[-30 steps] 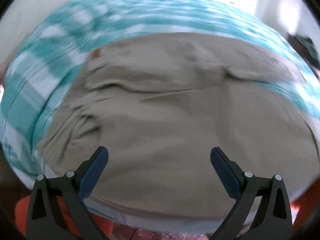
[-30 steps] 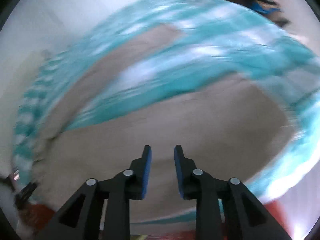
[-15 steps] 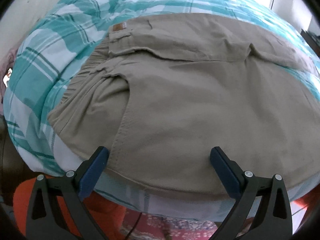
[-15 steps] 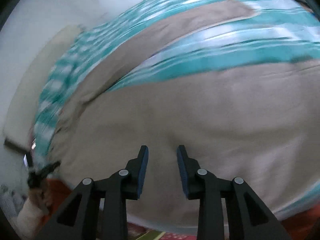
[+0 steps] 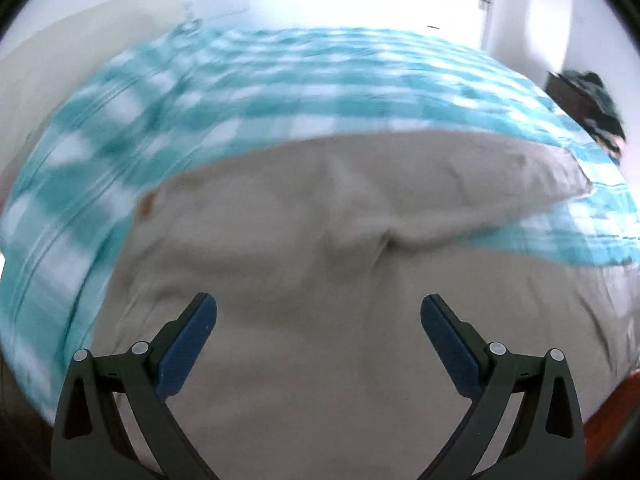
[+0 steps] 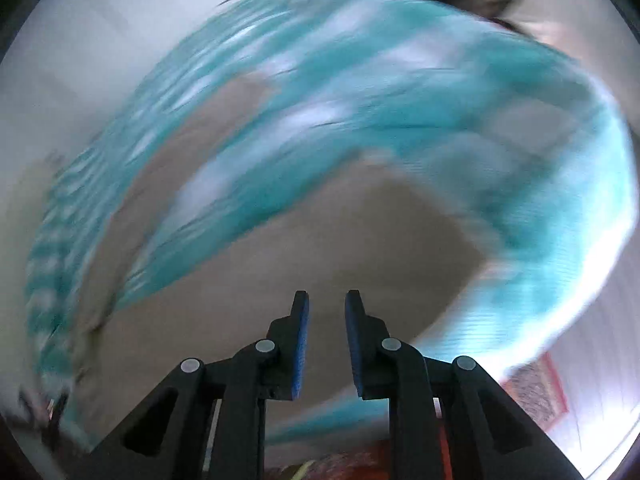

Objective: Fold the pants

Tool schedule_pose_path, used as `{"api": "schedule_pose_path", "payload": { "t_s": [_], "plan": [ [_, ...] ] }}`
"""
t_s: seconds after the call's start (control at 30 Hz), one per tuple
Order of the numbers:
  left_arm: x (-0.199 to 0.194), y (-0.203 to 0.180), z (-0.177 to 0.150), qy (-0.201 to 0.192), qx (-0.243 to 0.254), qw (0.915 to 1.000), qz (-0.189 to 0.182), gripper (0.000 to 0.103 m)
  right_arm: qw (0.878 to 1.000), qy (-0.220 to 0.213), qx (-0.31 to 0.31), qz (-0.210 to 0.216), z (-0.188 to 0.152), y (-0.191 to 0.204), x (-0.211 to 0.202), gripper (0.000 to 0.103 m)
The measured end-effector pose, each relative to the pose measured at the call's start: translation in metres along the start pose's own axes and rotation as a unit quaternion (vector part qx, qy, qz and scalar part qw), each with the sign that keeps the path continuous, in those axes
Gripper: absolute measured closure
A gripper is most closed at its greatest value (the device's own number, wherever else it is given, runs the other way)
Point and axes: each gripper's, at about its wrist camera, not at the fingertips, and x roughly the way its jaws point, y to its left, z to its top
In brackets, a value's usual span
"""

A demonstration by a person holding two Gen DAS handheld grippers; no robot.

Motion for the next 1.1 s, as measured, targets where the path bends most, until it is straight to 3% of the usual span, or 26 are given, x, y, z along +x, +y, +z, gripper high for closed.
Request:
{"api": "schedule_pose_path", "payload": {
  "t_s": [0.1,0.23,0.33,0.43,0.5,0.6,0.67,0.77,0.8,0.87,0.97,1.03,1.1],
  "plan": [
    [0.055,-0.012,0.033,-0.001,0.001,0.9996,0.029,0.001,0.996,0.022,-0.063,0.065,0.018,0.082,0.024,0.082],
    [0.12,0.011,0.042,0.03,-0.055,0.995,0.078,0.001,0.982,0.029,-0.126,0.139,0.052,0.18,0.075,0.079],
    [0.157,0.032,0.016,0.076,-0.077,0.9918,0.068,0.0,0.972,0.016,-0.166,0.166,0.083,0.232,0.121,0.07],
    [0.155,0.036,-0.003,0.036,-0.066,0.9961,0.046,0.001,0.967,0.003,-0.202,0.158,0.113,0.252,0.177,0.069],
    [0.157,0.033,-0.002,0.037,-0.06,0.9961,0.052,0.001,0.97,0.007,-0.206,0.13,0.132,0.241,0.207,0.069],
    [0.156,0.032,-0.005,0.031,-0.06,0.9963,0.053,0.001,0.98,-0.009,-0.189,0.064,0.162,0.177,0.227,0.073],
    [0.156,0.034,-0.006,0.027,-0.063,0.9964,0.05,0.001,0.989,-0.039,-0.14,0.037,0.183,0.123,0.218,0.078],
    [0.16,0.033,-0.006,0.02,-0.067,0.9964,0.048,0.001,0.994,-0.101,-0.024,-0.036,0.206,0.036,0.181,0.071],
    [0.162,0.032,-0.006,0.019,-0.067,0.9964,0.049,0.0,0.993,-0.112,0.013,-0.022,0.208,0.01,0.167,0.071],
    [0.164,0.032,-0.005,0.017,-0.066,0.9964,0.051,0.001,0.992,-0.108,0.044,0.058,0.206,-0.014,0.155,0.071],
    [0.163,0.031,-0.005,0.017,-0.065,0.9964,0.052,0.001,0.979,-0.059,0.054,0.186,0.198,-0.013,0.168,0.071],
    [0.163,0.031,-0.006,0.017,-0.065,0.9964,0.053,0.001,0.978,-0.031,0.046,0.2,0.199,-0.001,0.186,0.071],
    [0.163,0.031,-0.006,0.017,-0.064,0.9963,0.055,0.001,0.984,-0.026,0.045,0.173,0.208,0.012,0.207,0.073]
  ]
}}
